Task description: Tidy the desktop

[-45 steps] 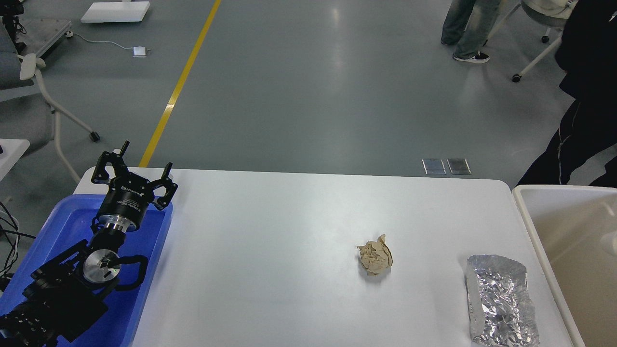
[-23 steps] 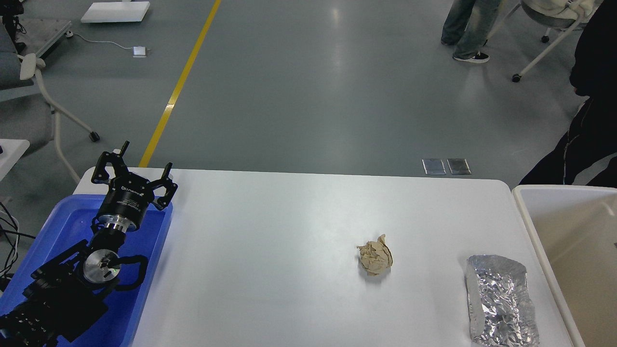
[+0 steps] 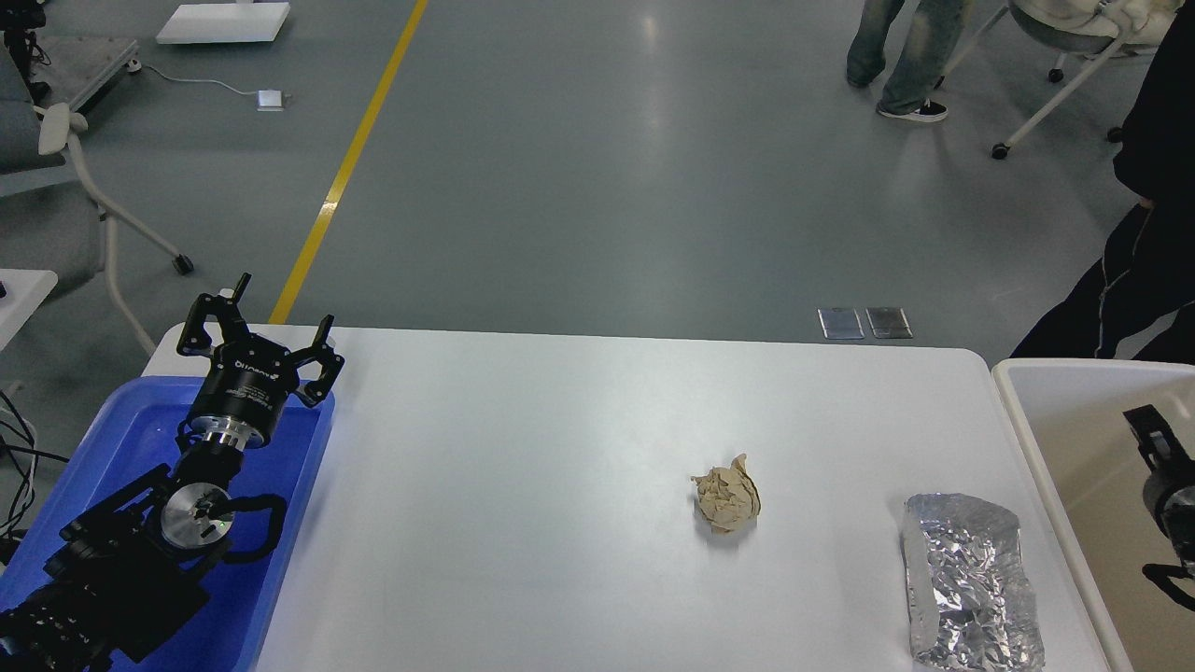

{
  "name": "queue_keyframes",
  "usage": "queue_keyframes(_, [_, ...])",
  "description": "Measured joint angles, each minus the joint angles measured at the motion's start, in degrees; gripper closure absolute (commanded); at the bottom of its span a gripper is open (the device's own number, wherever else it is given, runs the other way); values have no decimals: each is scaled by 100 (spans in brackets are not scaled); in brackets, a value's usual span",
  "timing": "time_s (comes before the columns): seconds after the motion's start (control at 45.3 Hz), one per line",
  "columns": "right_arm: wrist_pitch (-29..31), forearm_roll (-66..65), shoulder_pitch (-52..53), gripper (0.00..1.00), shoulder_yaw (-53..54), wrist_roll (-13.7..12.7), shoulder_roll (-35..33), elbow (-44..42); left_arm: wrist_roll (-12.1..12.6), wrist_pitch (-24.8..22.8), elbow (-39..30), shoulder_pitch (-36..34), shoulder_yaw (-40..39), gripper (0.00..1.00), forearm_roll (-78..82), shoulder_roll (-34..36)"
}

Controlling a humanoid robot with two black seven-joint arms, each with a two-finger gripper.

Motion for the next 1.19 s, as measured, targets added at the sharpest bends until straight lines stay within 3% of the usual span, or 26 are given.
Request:
queue_keyframes(0.176, [105, 51, 296, 1, 69, 6, 59, -2, 0, 0, 0, 0, 0, 0, 0, 0])
queue_keyframes(0.441, [1294, 906, 975, 1, 758, 10, -49, -36, 0, 0, 1, 0, 0, 0, -1, 0])
queue_keyframes(0.86, [2260, 1475, 1855, 1, 1161, -25, -104, 6, 0, 0, 0, 0, 0, 0, 0, 0])
queue_keyframes(1.191, [2566, 1541, 2475, 1, 1211, -32, 216, -1, 0, 0, 0, 0, 0, 0, 0, 0])
